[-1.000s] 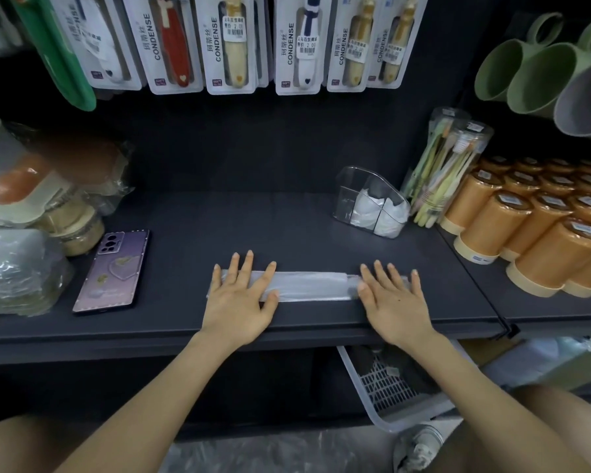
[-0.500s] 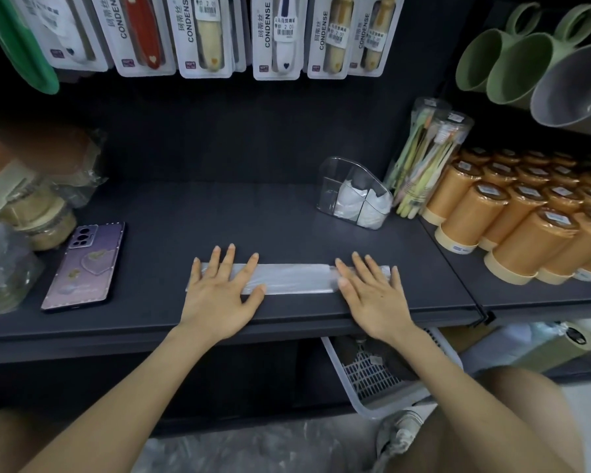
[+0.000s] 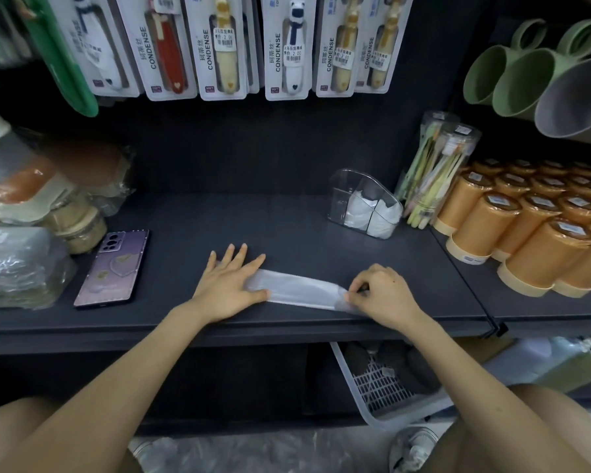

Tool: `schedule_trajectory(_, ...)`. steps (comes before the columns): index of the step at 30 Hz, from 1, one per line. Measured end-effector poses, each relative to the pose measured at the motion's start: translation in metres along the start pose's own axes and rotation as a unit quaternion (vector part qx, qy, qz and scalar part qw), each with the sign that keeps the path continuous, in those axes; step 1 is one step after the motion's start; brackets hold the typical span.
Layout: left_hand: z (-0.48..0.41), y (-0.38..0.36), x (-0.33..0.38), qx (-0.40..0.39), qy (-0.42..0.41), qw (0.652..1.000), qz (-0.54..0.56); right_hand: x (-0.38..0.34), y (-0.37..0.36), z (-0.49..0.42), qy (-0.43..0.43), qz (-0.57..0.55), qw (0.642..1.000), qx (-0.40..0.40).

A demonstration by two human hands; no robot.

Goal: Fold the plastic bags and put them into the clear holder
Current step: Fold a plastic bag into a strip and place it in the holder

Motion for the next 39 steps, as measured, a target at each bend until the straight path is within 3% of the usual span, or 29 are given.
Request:
schedule_trajectory(5,0.022,0.015,0.043,0.19,-0.086,0.971,0.12,-0.012,-0.003,0.016,0.031,0.012,0.999,0.018)
schedule_trajectory(9,0.034,-0.01,0.082,0.129,-0.135,0.975,0.121,-0.015,0.0,0.025,-0.013,-0.037,0.998,-0.056)
schedule_trajectory(12,0.036,-0.015,0.09,0.151,-0.144,0.973,0.101,-0.016,0.001,0.025,-0.068,-0.161,0.975,-0.136)
schedule_trajectory(14,0.035,-0.019,0.091,0.168,-0.142,0.972,0.084,-0.015,0.002,0.021,-0.126,-0.267,0.94,-0.172)
schedule_trajectory(19,0.033,-0.018,0.091,0.21,-0.099,0.968,0.097,-0.029,0.009,0.014,-0.204,-0.515,0.79,-0.264)
schedule_trajectory(23,0.03,-0.006,0.088,0.253,-0.03,0.943,0.212,-0.044,0.023,0.009,-0.177,-0.644,0.697,-0.262)
schedule_trajectory(26,0.024,-0.007,0.069,0.193,0.089,0.901,0.379,-0.032,0.026,0.0,-0.173,-0.743,0.618,-0.192)
schedule_trajectory(27,0.023,-0.009,0.064,0.169,0.123,0.871,0.444,-0.025,0.024,-0.004,-0.186,-0.752,0.615,-0.149)
schedule_trajectory(28,0.022,-0.011,0.06,0.152,0.143,0.843,0.495,-0.019,0.02,-0.005,-0.197,-0.735,0.639,-0.115)
schedule_trajectory(31,0.02,-0.009,0.054,0.134,0.16,0.806,0.553,-0.028,0.0,-0.003,-0.189,-0.587,0.779,-0.113)
schedule_trajectory(33,0.022,-0.008,0.057,0.123,0.149,0.797,0.572,-0.043,-0.014,-0.001,-0.163,-0.515,0.829,-0.145)
schedule_trajectory(36,0.025,-0.006,0.06,0.114,0.129,0.799,0.576,-0.061,-0.022,-0.003,-0.124,-0.484,0.849,-0.17)
schedule_trajectory(39,0.028,-0.002,0.061,0.112,0.123,0.798,0.579,-0.064,-0.027,-0.007,-0.13,-0.512,0.836,-0.146)
Point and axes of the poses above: each hand's wrist, its own z-axis away from the middle knuckle, its own y-axis out of the back of the hand, x = y × z, the point moved 6 cm from there along -z, towards the middle knuckle, and after that the axes turned 3 degrees about -y, right-handed, at the moved point
